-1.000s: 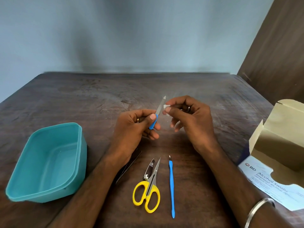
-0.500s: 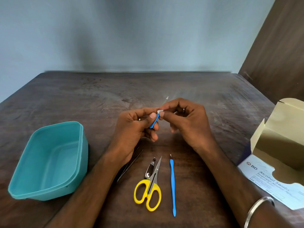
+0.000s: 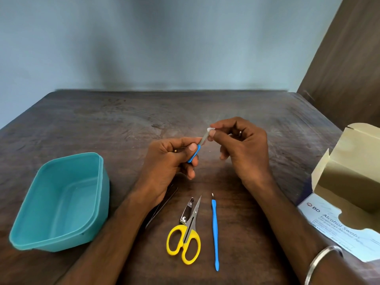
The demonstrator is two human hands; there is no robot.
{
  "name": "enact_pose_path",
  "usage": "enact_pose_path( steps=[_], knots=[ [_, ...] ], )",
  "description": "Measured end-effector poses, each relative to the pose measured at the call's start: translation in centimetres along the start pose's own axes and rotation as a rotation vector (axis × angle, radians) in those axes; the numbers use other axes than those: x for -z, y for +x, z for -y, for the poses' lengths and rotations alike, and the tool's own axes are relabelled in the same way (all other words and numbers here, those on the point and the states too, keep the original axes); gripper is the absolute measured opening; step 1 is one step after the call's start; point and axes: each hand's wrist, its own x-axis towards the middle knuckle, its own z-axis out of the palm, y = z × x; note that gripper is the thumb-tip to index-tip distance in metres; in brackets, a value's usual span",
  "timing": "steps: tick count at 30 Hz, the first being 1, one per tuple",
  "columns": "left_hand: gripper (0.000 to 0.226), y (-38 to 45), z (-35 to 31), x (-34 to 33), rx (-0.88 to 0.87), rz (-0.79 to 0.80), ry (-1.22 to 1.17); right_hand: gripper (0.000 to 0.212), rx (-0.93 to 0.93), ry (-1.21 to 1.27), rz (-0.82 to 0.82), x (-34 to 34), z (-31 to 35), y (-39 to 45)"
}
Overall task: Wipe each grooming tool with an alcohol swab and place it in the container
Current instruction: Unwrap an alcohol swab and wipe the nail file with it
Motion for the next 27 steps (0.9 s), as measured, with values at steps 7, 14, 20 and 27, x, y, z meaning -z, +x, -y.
enact_pose_path(
  steps=[7,14,20,27],
  knots=[
    [0.022,-0.11,-0.14,0.04,0.009,-0.006,0.004,0.007,-0.008,-0.016,0.027,0.00,0.12,-0.12],
    [0.019,-0.12,-0.39,-0.23,0.052,0.020,-0.007,0.009,-0.024,0.012,-0.065,0.23,0.03,0.24],
    [0.005,-0.27,-0.97,-0.45,0.106,-0.025,-0.056,0.020,-0.059,0.059,-0.028,0.22,0.18,0.10],
    [0.006,-0.12,-0.92,-0.32,0.071,-0.170,-0.071,0.024,-0.164,0.031,0.044,-0.15,0.15,0.05]
  ],
)
